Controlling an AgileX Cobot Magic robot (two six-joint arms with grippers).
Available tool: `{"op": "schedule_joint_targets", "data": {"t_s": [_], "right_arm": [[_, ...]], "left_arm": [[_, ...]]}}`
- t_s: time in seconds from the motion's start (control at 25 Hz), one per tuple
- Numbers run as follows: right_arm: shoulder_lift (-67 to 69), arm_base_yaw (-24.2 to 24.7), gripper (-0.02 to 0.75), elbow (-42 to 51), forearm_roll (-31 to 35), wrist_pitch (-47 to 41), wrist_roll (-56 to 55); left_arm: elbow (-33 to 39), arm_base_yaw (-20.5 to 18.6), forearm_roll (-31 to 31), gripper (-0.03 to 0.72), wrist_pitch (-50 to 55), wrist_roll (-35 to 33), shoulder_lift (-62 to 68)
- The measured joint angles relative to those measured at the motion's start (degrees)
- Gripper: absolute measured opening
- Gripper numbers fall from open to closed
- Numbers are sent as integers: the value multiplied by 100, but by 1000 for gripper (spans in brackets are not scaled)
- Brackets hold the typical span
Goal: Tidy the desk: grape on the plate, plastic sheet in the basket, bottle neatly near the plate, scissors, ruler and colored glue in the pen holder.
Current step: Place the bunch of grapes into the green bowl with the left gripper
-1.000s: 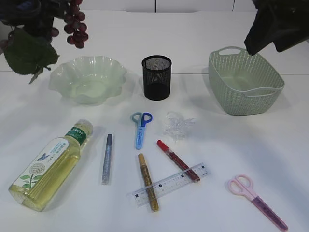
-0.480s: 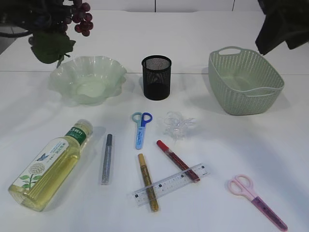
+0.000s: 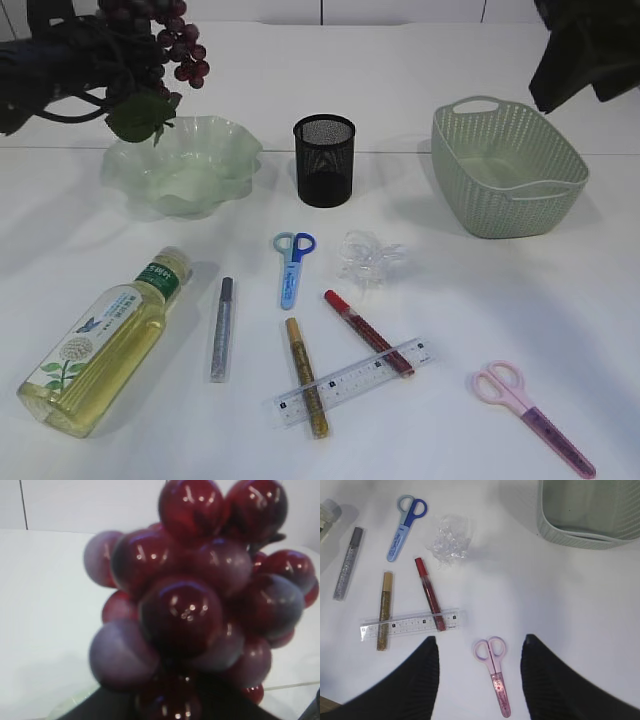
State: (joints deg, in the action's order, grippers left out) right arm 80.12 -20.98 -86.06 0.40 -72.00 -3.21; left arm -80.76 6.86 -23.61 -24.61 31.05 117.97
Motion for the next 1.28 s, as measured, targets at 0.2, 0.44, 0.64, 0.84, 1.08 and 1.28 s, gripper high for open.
{"op": "schedule_joint_targets", "data": {"t_s": [0.2,0.44,0.64,0.84,1.08,1.28], "right_arm": [[0,0,419,0,0,0,0],[0,0,419,0,0,10,0],[0,0,419,0,0,10,-4],[0,0,419,0,0,10,-4],[0,0,419,0,-40,10,-4],[0,0,419,0,-71,10,-4]], "left_arm": [[-419,-12,26,139,-266,0,594],[-509,-12,252,159,-395,0,987],[-513,-12,286,197,-385,0,1093],[-513,-12,286,244,-385,0,1093],[-513,-12,286,254,-385,0,1093],[-513,-12,222,260,-385,0,1093]]}}
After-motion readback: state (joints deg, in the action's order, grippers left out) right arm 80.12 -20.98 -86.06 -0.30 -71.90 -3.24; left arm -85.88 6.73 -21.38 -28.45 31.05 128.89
